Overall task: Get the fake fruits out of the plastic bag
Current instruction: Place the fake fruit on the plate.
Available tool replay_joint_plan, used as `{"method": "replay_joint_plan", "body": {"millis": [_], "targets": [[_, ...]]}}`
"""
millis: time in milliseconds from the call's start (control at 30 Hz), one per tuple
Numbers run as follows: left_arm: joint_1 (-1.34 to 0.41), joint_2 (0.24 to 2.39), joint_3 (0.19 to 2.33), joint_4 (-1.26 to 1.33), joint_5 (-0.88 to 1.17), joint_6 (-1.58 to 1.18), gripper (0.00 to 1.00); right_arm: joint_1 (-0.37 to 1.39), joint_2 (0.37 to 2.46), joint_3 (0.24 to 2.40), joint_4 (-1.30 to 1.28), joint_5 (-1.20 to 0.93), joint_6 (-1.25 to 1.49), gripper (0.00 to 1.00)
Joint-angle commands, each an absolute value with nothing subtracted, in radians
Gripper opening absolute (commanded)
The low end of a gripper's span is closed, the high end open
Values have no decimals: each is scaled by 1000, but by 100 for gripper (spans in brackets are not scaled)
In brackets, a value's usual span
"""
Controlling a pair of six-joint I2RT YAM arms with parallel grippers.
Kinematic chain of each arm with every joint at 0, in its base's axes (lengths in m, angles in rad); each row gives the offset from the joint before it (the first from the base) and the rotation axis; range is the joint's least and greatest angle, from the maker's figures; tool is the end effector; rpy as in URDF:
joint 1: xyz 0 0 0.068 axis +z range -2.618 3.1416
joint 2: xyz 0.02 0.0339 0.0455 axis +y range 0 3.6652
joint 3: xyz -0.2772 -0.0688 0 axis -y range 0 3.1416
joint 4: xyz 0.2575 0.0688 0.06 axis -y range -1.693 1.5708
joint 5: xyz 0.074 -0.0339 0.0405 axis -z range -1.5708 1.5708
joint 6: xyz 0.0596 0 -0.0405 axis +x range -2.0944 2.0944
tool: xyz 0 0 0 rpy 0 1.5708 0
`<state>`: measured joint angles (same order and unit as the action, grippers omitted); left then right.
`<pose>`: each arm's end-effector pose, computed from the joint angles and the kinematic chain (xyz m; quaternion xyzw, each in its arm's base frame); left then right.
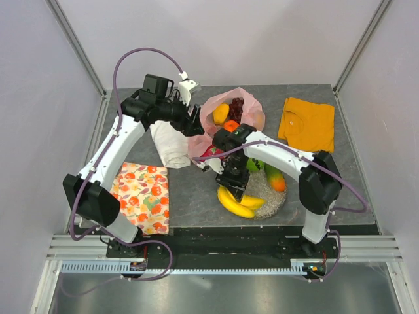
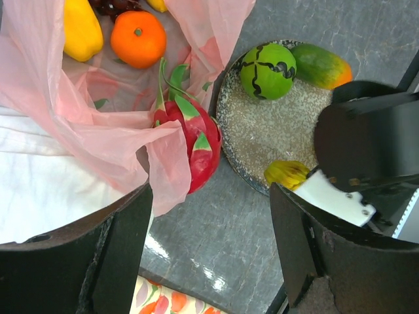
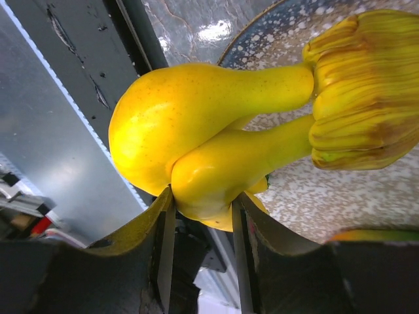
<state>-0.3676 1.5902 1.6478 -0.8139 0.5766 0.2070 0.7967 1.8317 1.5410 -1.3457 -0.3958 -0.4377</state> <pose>0.3328 -0.1630 0.3803 0.3575 0.8123 -0.2907 0.3576 0.2261 0.2641 0.2363 0.5619 -0.8029 -0.1876 0.0667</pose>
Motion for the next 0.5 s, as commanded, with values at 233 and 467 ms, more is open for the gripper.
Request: {"method": "replay_joint_plan", "body": {"millis": [233, 467], "targets": [[-361, 1493, 1585, -813, 562, 261, 79, 805, 1980, 1555, -1307, -345, -290, 25], [-350, 1470, 1563, -813, 554, 270, 79, 813, 2006, 1604, -1286, -347, -270, 22]]}}
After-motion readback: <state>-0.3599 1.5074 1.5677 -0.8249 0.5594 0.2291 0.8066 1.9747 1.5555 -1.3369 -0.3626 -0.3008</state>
